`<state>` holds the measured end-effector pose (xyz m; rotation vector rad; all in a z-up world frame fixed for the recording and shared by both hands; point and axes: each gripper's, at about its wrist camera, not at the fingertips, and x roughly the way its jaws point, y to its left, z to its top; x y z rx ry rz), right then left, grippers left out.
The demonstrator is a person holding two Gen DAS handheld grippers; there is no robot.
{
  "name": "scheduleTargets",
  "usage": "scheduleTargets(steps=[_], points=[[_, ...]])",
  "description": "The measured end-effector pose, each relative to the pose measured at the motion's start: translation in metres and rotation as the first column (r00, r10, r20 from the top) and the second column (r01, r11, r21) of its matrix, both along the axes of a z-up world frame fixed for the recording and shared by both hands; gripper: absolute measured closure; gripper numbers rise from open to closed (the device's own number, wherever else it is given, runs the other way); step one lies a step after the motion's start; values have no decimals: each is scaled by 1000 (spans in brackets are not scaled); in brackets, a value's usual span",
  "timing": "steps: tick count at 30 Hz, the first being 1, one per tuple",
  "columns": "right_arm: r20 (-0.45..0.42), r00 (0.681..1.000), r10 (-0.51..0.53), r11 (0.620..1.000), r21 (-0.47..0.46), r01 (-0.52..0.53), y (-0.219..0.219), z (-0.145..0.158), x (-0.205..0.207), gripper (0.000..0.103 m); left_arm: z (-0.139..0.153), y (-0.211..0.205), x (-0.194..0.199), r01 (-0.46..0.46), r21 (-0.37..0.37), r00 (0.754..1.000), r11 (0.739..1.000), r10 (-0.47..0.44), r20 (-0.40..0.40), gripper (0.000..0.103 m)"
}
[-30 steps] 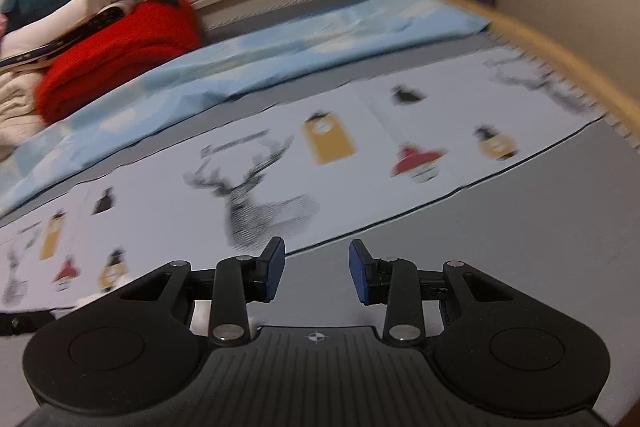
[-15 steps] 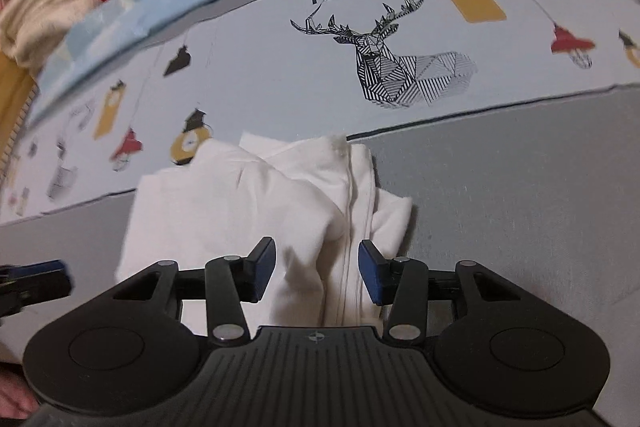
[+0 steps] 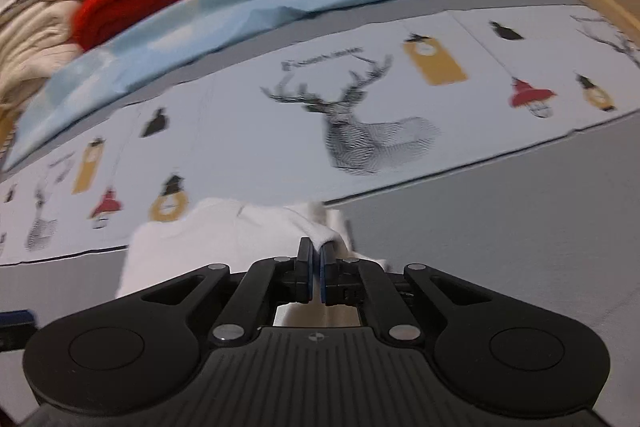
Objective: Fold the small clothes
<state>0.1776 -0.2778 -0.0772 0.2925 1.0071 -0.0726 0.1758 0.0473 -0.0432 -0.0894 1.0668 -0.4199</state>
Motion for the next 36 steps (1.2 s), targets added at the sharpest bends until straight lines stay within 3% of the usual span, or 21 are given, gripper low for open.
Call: scheduleTargets(steps=[3,7,10,13,15,18,19,24,26,28,30,32,34,36], points=[[-87,996,-3,1000,25,5,-3,-13,2,90,-1,-3,-1,8,11,1000,1000,-8,-1,64],[-87,996,29,998,56,-24,-6,-6,-7,53,-3,-4,0,3,22,1000,1000,-3,-6,64],[-124,982,146,983,129,-130,-4,-5,-15,46,-4,-2,1,-1,30,1000,1000,1,-7,64],[-216,928,304,947,176,-269,4,-16,-28,46,-4,-3,3,-9,28,1000,1000,9,-7,64],[-253,888,384,923,141,-359,12,-21,-39,48,-5,-6,3,-6,34,1000,999,7,-8,64],[-257,849,462,887,147,-438,11,-21,-52,88,-7,-13,2,5,39,1000,999,-4,-11,64],[-239,848,473,880,178,-440,7,-17,-55,91,-7,-16,2,8,43,1000,999,-7,-10,64],[-174,853,492,856,276,-437,-15,0,-62,92,-11,-22,3,26,52,1000,998,-26,-12,64],[-228,843,487,866,255,-431,-19,-8,-65,92,-13,-23,3,35,52,999,998,-35,-17,64],[-316,810,493,869,218,-444,-16,-24,-68,90,-14,-24,4,49,57,999,997,-48,-19,64],[-338,790,511,859,189,-475,-11,-28,-70,86,-15,-24,6,53,61,998,997,-52,-25,64],[-279,823,495,868,196,-456,-15,-16,-67,75,-18,-23,6,51,59,998,997,-49,-37,63],[-191,873,449,888,201,-413,-22,-1,-62,50,-19,-25,6,62,56,997,996,-59,-44,63],[-121,913,389,910,202,-361,-27,6,-55,47,-21,-29,4,98,38,994,994,-96,-56,63]])
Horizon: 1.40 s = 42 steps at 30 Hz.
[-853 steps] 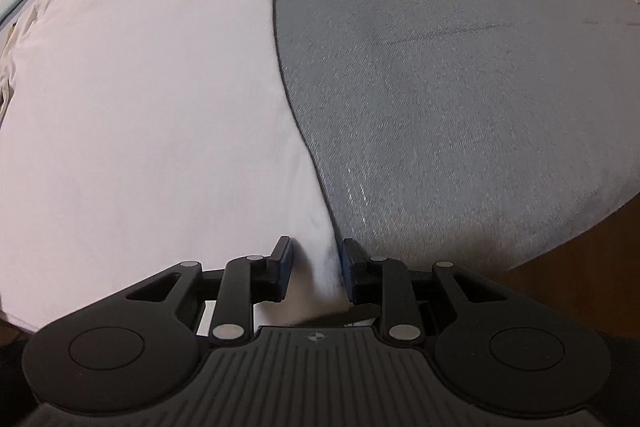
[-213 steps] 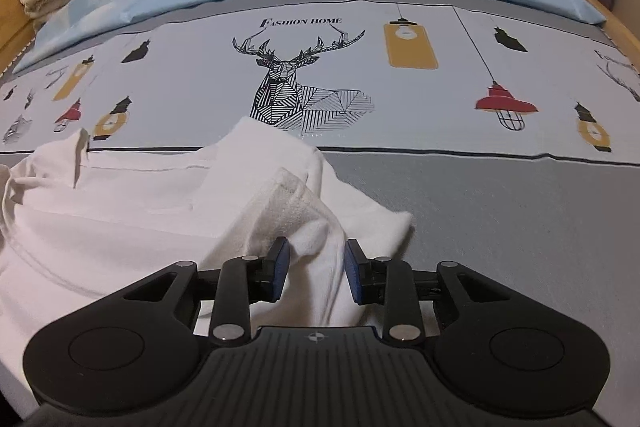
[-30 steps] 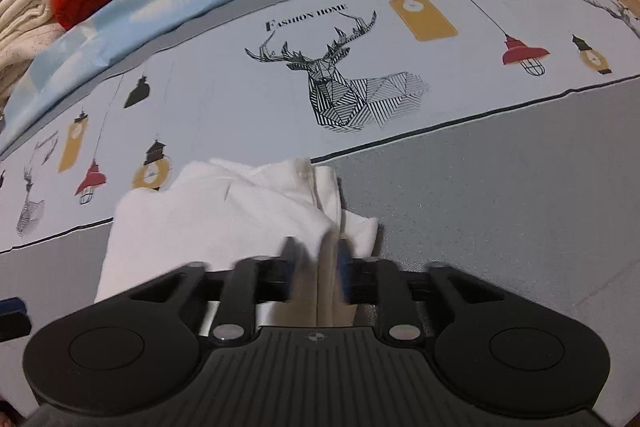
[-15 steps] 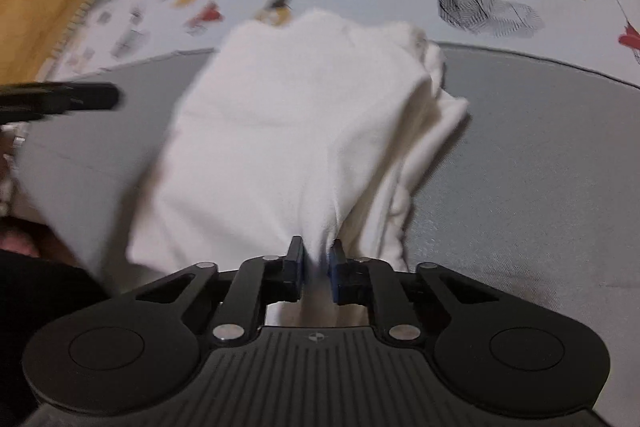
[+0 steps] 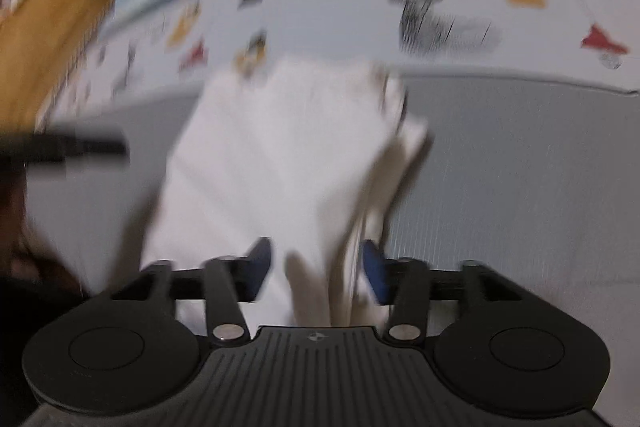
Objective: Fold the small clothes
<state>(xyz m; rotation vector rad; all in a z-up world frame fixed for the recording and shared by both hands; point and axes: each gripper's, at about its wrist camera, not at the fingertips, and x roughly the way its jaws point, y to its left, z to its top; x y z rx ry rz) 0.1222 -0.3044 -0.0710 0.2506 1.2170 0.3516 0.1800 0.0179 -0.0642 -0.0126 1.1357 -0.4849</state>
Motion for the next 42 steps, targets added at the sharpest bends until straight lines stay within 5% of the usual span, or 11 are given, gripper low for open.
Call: scheduleTargets(steps=[6,11,15,17,19,25,30,33,35,38,42], points=[[-47,998,-31,996,-81,27,10,-32,14,60,-24,-30,-16,159,-33,985,987,-161,-66,64],[-133,991,-24,991,-136,5,13,-53,17,64,-70,-61,-36,331,197,942,923,-311,-124,63],[-84,995,-58,994,-98,50,4,-42,19,61,-45,-34,-8,167,24,980,986,-163,-117,58],[-38,992,-121,992,-38,119,-6,-37,23,50,-40,-18,5,58,-32,992,998,-61,-106,41],[-15,981,-195,981,10,195,-15,-39,27,39,-44,-5,16,-48,-61,993,997,41,-109,41],[-120,954,-276,959,37,282,-17,-75,37,39,-87,-2,32,-171,-94,964,981,147,-220,41],[-126,936,-330,934,101,343,-21,-82,49,66,-107,-1,39,-226,-161,947,961,178,-267,36],[-126,926,-356,921,118,371,-23,-85,54,78,-106,-1,46,-207,-163,959,965,168,-227,48],[-115,923,-367,917,122,380,-22,-83,60,82,-100,-2,52,-183,-171,968,968,147,-204,70],[-29,923,-385,905,185,383,-18,-66,67,83,-70,3,57,-157,-187,987,970,146,-70,72],[179,918,-353,915,272,299,-4,-31,79,77,-32,25,64,-205,-236,965,950,236,111,60]])
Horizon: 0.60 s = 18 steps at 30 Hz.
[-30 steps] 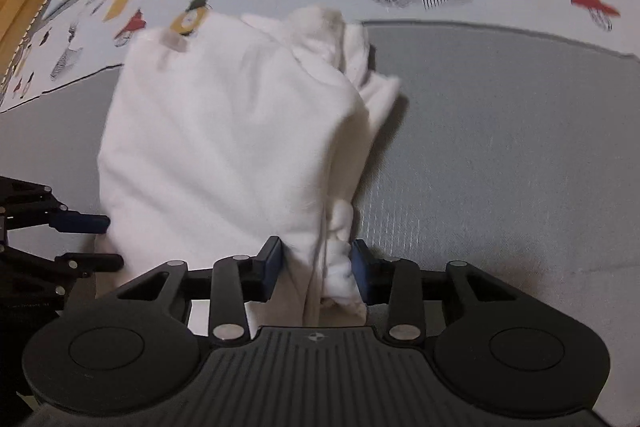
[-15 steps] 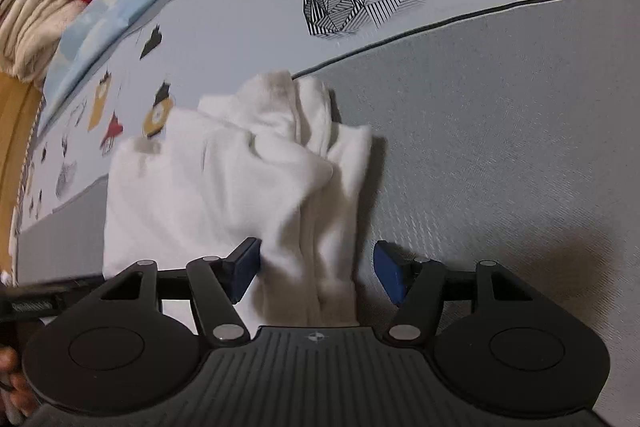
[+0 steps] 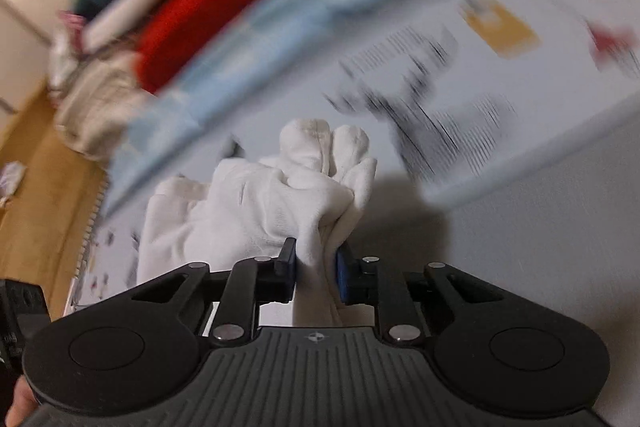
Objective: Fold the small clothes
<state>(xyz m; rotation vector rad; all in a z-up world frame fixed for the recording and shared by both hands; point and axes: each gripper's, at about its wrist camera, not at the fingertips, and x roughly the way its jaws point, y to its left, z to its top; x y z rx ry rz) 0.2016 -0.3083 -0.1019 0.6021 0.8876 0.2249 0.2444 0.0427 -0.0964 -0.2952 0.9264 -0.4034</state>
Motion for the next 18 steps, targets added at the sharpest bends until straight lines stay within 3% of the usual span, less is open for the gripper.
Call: scheduleTargets(steps=[1,3,4,6,10,13,15,16,17,18], points=[[23,1000,-17,999,-36,18,3,4,3,70,5,4,2,-29,8,999,1000,29,17,52],[36,994,-106,980,-163,110,4,8,7,56,9,12,6,-60,46,998,997,60,19,50],[31,989,-143,967,-208,146,2,8,8,56,7,15,6,-69,53,998,996,69,5,50],[37,986,-162,967,-195,166,-1,8,8,56,-1,21,7,-75,44,996,996,77,-54,50],[-11,1000,4,993,-121,-6,22,0,12,56,-17,29,9,-91,91,986,992,103,-134,50],[-100,985,142,981,-121,-154,50,-14,13,54,-38,39,8,-98,56,962,994,108,-250,50],[-213,956,204,936,-244,-254,68,-29,9,60,-54,40,9,-88,53,941,995,100,-323,50],[-268,940,211,915,-285,-286,71,-38,8,78,-60,39,7,-91,43,932,995,100,-349,60],[-315,928,198,911,-291,-293,69,-46,6,82,-64,38,6,-91,26,927,995,94,-362,73],[-324,930,175,924,-273,-269,64,-48,4,85,-63,34,5,-82,18,931,996,83,-355,76]])
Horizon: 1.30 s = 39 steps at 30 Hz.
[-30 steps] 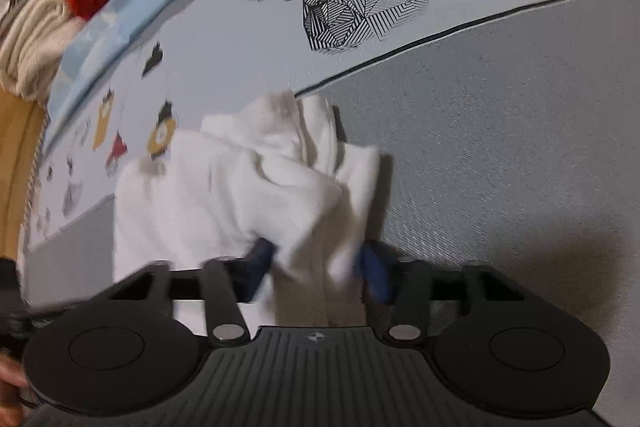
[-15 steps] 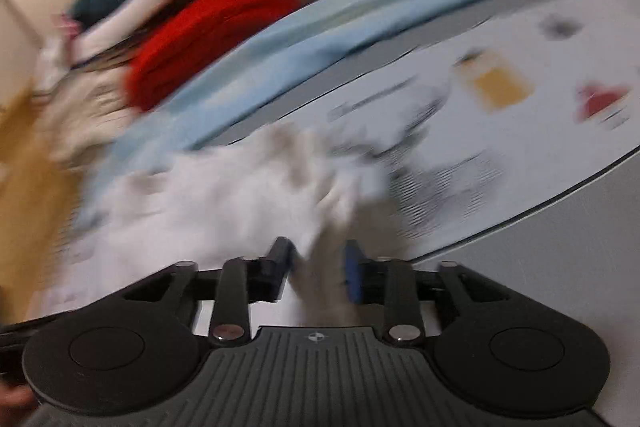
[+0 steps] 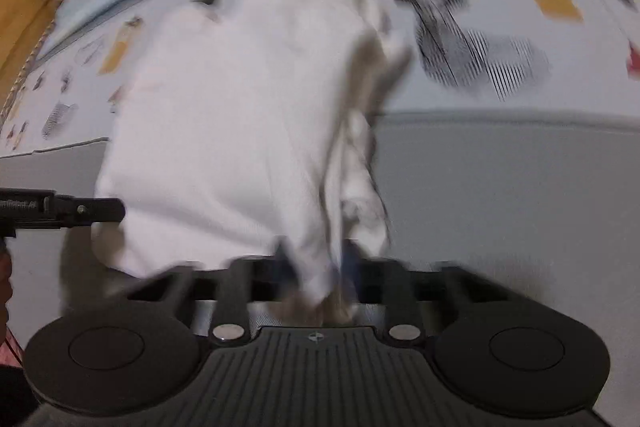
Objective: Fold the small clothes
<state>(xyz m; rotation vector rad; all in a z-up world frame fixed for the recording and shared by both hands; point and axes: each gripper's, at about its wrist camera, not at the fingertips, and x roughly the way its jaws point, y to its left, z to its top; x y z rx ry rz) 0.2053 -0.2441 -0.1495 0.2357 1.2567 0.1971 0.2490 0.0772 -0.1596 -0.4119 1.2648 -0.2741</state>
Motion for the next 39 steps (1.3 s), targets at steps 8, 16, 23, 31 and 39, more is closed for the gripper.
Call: scheduleTargets(steps=[8,16,23,31,39], points=[[-2,999,-47,998,-33,47,-16,2,-6,78,-2,-15,-11,65,124,998,990,-66,4,58],[-67,994,-82,988,-134,73,-26,8,-26,63,33,-29,-44,140,386,981,912,-182,75,42],[274,949,-158,964,-166,208,-35,102,-78,38,111,-37,-108,-4,491,934,871,-172,313,10],[520,851,-78,977,-132,170,-14,150,-182,10,145,-67,-195,-144,469,866,871,-118,486,1],[578,810,-96,970,-130,207,7,141,-214,6,127,-79,-230,-187,366,867,911,-22,497,1]])
